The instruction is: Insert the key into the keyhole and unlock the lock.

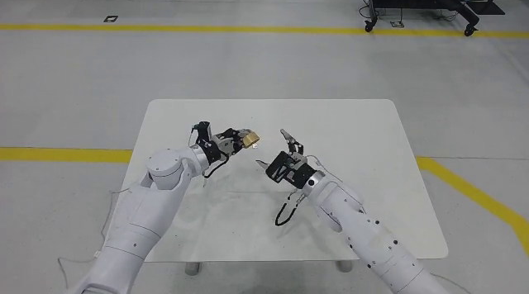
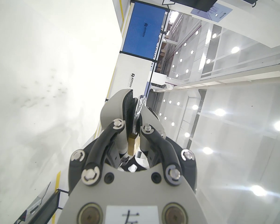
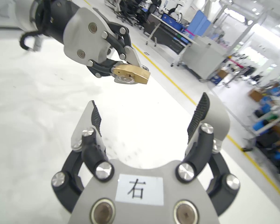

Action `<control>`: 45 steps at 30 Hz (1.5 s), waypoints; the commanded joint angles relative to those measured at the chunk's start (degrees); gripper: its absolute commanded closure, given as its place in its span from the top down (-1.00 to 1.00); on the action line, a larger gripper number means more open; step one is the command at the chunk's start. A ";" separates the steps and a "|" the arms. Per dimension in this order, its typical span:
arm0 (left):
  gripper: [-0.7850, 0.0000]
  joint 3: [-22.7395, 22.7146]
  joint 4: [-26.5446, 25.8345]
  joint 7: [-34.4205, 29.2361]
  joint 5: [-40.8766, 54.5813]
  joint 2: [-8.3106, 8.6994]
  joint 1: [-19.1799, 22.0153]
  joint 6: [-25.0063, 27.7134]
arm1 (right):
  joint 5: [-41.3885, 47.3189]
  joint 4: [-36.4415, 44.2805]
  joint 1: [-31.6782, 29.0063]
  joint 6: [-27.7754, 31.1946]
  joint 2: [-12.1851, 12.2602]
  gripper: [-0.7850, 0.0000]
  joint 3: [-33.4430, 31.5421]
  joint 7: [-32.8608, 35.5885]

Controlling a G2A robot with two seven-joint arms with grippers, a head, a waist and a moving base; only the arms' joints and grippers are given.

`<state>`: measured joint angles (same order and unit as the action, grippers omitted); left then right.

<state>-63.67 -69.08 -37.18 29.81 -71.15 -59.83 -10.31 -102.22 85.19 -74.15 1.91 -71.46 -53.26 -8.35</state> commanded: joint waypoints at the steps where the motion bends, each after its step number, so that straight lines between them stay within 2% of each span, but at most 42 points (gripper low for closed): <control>1: -1.00 0.21 -0.36 1.05 -1.35 0.01 -0.13 0.20 | -5.97 1.94 -1.03 -3.17 -0.02 -0.06 0.91 2.19; 7: -1.00 1.13 -1.62 3.92 -5.42 -0.02 -0.71 0.57 | -10.61 3.89 -1.21 -0.84 0.01 -0.07 1.76 4.33; 11: -1.00 1.32 -1.68 3.50 -5.42 -0.10 -0.68 -0.03 | -14.56 4.57 -0.47 0.56 -0.30 -0.09 3.20 8.72; 18: -1.00 1.51 -1.49 2.91 -5.65 -0.22 -0.49 -0.43 | -16.55 4.64 0.59 0.76 -1.01 -0.10 4.28 13.01; 22: -1.00 1.56 -1.30 2.76 -5.78 -0.29 -0.33 -0.54 | -17.15 4.42 0.99 0.98 -1.35 -0.29 4.59 14.26; 33: -1.00 1.66 -0.82 2.20 -5.90 -0.48 -0.04 -0.36 | -16.69 3.06 2.09 1.87 -2.28 -0.50 5.10 15.35; 36: -1.00 1.60 -0.74 2.12 -5.77 -0.52 -0.04 -0.25 | -16.01 2.81 2.06 1.73 -2.49 -0.76 5.02 14.93; 40: -1.00 1.63 -0.64 1.95 -6.02 -0.56 -0.04 -0.15 | -14.98 2.40 1.85 1.76 -2.68 -1.00 4.69 14.13; 45: -1.00 1.70 -0.64 1.96 -6.45 -0.60 -0.04 -0.18 | -11.65 2.19 1.21 1.61 -2.86 -1.00 3.51 12.58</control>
<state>-61.96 -69.72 -35.26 23.42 -71.74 -59.87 -10.45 -114.88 87.42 -72.80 3.47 -74.29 -49.45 4.56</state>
